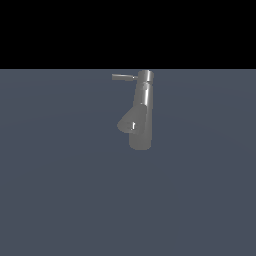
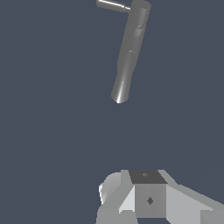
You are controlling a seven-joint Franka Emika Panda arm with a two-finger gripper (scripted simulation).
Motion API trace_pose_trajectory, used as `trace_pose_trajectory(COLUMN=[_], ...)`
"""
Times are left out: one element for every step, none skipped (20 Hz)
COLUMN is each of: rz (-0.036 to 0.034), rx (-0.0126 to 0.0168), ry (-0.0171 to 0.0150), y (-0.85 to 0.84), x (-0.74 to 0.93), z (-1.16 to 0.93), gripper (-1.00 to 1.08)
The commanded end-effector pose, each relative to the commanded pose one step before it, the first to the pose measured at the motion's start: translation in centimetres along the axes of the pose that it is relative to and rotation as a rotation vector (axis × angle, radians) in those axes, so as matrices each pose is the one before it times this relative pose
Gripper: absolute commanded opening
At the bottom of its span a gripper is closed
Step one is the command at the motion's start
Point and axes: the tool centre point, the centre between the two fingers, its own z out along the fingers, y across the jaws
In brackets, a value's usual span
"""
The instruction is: Turn on the faucet by rotating a designated handle.
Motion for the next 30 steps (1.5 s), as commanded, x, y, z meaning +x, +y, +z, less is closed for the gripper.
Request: trace_pose_trajectory(rz=[0.0, -0.00043, -0.0013, -0.00226, -0.00333, -0.00467, -0.005, -0.00472, -0.00431, -0.00369, -0.00234, 0.0, 0.00064, 0.00237, 0.00344, 0.00472, 0.00583, 0.00706, 0.00816, 0.00938, 0.01073, 0.01209, 0.0134, 0.01475, 0.01613, 0.01752, 0.01895, 0.0204, 0.02187, 0.02336], rx=[0.0, -0.00012, -0.00032, -0.00056, -0.00083, -0.0012, -0.00133, -0.0013, -0.00124, -0.00111, -0.00075, 0.0, 0.00016, 0.00077, 0.00115, 0.00159, 0.00196, 0.00236, 0.0027, 0.00306, 0.00344, 0.0038, 0.00413, 0.00445, 0.00475, 0.00501, 0.00525, 0.00546, 0.00563, 0.00576], ry=[0.0, 0.00087, 0.00261, 0.0044, 0.00619, 0.00806, 0.00775, 0.00639, 0.00492, 0.0033, 0.00135, 0.0, -0.00121, -0.00096, -0.00083, -0.0007, -0.0006, -0.0006, -0.00069, -0.00097, -0.00131, -0.0016, -0.00177, -0.00192, -0.00215, -0.00243, -0.0027, -0.00297, -0.00326, -0.00355], y=[0.001, -0.003, -0.006, -0.011, -0.014, -0.017, -0.014, -0.01, -0.005, -0.001, 0.001, 0.027, -0.023, -0.002, -0.009, -0.006, -0.014, -0.014, -0.021, -0.022, -0.029, -0.034, -0.041, -0.049, -0.059, -0.07, -0.082, -0.096, -0.111, -0.129], x=[0.0, 0.023, 0.066, 0.106, 0.15, 0.186, 0.165, 0.116, 0.07, 0.024, -0.016, -0.034, 0.011, 0.025, 0.07, 0.113, 0.152, 0.189, 0.22, 0.246, 0.275, 0.305, 0.34, 0.377, 0.411, 0.444, 0.479, 0.514, 0.549, 0.583], z=[0.0, -0.026, -0.079, -0.133, -0.186, -0.24, -0.228, -0.185, -0.14, -0.091, -0.034, 0.001, 0.036, 0.022, 0.013, 0.005, -0.002, -0.006, -0.006, -0.001, 0.007, 0.013, 0.016, 0.02, 0.026, 0.035, 0.044, 0.055, 0.067, 0.081], gripper=[-1.0, -1.0, -1.0, -1.0, -1.0, -1.0, -1.0, -1.0, -1.0, -1.0, -1.0, -1.0, -1.0, -1.0, -1.0, -1.0, -1.0, -1.0, -1.0, -1.0, -1.0, -1.0, -1.0, -1.0, -1.0, -1.0, -1.0, -1.0, -1.0, -1.0])
